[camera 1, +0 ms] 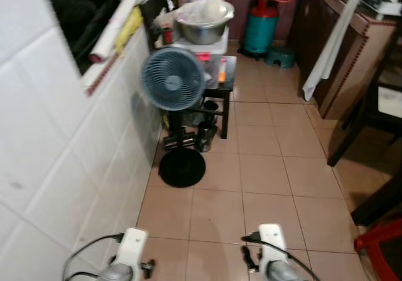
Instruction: Setting the table
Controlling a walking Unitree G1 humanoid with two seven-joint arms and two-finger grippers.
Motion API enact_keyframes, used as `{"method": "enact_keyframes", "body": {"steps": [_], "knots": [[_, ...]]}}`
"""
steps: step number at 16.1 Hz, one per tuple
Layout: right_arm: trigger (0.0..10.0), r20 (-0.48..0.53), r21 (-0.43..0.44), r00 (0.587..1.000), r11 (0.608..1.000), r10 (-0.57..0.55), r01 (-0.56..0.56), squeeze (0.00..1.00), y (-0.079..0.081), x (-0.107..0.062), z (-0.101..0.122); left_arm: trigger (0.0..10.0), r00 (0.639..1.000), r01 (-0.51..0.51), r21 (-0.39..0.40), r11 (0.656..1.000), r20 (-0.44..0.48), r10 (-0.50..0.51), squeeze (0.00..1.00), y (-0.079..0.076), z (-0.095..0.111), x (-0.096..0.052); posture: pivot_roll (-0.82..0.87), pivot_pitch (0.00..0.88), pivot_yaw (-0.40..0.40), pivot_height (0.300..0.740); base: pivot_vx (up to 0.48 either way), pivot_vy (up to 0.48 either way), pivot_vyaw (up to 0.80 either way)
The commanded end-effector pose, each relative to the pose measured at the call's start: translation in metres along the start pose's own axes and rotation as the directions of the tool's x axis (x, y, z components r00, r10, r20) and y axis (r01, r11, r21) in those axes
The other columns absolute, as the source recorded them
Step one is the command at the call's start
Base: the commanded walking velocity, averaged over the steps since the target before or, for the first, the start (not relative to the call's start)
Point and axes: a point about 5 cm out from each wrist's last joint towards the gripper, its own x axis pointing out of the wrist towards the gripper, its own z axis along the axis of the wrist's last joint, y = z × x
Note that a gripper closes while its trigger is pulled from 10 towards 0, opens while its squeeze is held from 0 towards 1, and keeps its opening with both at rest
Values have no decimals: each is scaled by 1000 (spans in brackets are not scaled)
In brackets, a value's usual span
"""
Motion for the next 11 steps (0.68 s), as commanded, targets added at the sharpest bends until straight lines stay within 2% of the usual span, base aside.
{"method": "enact_keyframes", "body": {"steps": [1,7,10,11], "knots": [[10000,8,2,1000,1000,2,-2,0,1,1,4,10000,1000,-7,11,1000,-7,7,0,4,-1,-1,1,0,6,740,0,-398,0],[10000,21,47,1000,999,-10,9,0,-1,1,8,10000,1000,-27,17,999,-14,28,0,6,-2,-1,5,0,7,740,0,0,0],[10000,12,144,999,989,-34,32,0,-3,2,9,10000,997,-66,57,996,-22,68,0,13,-1,-1,16,0,21,740,0,0,0],[10000,10,152,999,988,-36,34,0,-3,2,9,10000,997,-79,58,995,-20,80,0,15,0,-2,16,0,21,740,0,0,0]]}}
